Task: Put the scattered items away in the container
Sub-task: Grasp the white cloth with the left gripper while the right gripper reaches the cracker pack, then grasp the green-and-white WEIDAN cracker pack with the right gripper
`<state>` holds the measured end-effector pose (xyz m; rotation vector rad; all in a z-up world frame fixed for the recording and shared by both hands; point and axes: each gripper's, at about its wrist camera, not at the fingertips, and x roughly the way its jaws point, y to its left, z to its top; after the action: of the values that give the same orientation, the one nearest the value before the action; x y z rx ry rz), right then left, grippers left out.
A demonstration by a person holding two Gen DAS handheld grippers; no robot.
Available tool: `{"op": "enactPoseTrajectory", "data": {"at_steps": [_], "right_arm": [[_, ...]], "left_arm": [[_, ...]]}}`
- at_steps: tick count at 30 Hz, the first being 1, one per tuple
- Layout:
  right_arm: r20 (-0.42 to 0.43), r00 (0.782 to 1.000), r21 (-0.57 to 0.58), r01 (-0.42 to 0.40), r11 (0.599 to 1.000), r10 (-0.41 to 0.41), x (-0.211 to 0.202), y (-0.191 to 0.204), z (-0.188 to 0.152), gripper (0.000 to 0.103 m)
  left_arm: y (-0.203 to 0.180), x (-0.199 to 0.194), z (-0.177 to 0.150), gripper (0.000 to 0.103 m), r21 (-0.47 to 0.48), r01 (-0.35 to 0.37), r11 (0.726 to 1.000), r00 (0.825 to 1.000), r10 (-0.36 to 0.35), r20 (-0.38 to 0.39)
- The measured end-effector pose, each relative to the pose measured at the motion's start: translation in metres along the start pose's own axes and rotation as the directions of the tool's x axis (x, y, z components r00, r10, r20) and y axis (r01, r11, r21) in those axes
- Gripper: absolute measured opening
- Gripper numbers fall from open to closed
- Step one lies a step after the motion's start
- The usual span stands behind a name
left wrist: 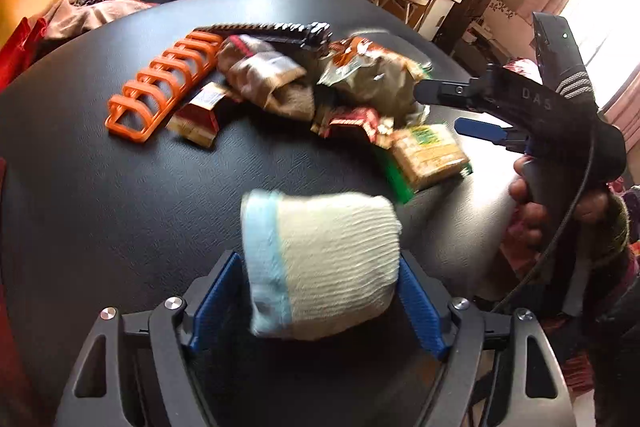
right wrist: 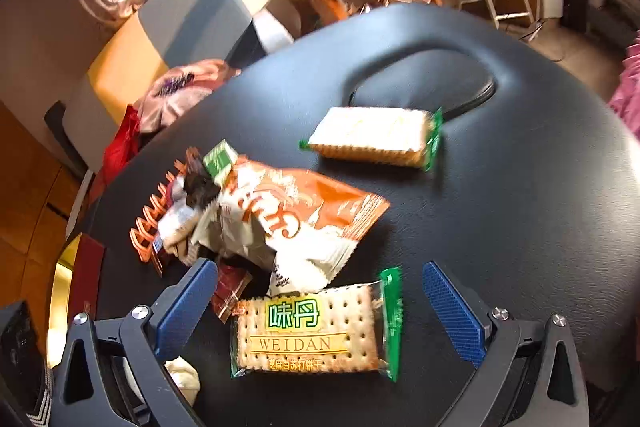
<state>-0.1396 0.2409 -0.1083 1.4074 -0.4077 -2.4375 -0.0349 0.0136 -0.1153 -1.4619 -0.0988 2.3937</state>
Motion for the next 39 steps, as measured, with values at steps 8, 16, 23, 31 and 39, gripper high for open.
{"op": "enactPoseTrajectory", "data": {"at_steps": [8,16,23,31,39], "right_arm": [[-0.130,0.969,-0.076,-0.223,0.972,0.212,-0.004,0.036,-0.049,0.103],[-0.158,0.966,-0.286,-0.244,0.926,0.206,-0.042,0.074,-0.084,0.103],[-0.079,0.997,-0.547,-0.066,0.834,0.027,-0.037,0.094,-0.074,0.100],[-0.208,0.978,-0.634,-0.109,0.765,-0.032,0.003,0.097,-0.059,0.092],[-0.269,0.957,-0.694,-0.116,0.711,-0.106,0.021,0.095,-0.052,0.062]], "left_arm": [[0.018,-0.015,-0.016,0.067,0.034,-0.061,0.998,0.998,0.061,0.007],[0.065,-0.054,-0.037,0.067,-0.089,-0.051,0.995,0.998,0.055,0.040],[0.061,-0.084,-0.031,0.072,-0.082,-0.042,0.996,0.991,0.052,0.127],[0.065,-0.053,-0.020,0.072,-0.066,-0.084,0.994,0.994,0.089,0.070],[0.064,-0.031,-0.015,0.072,-0.069,-0.061,0.996,0.997,0.065,0.045]]}}
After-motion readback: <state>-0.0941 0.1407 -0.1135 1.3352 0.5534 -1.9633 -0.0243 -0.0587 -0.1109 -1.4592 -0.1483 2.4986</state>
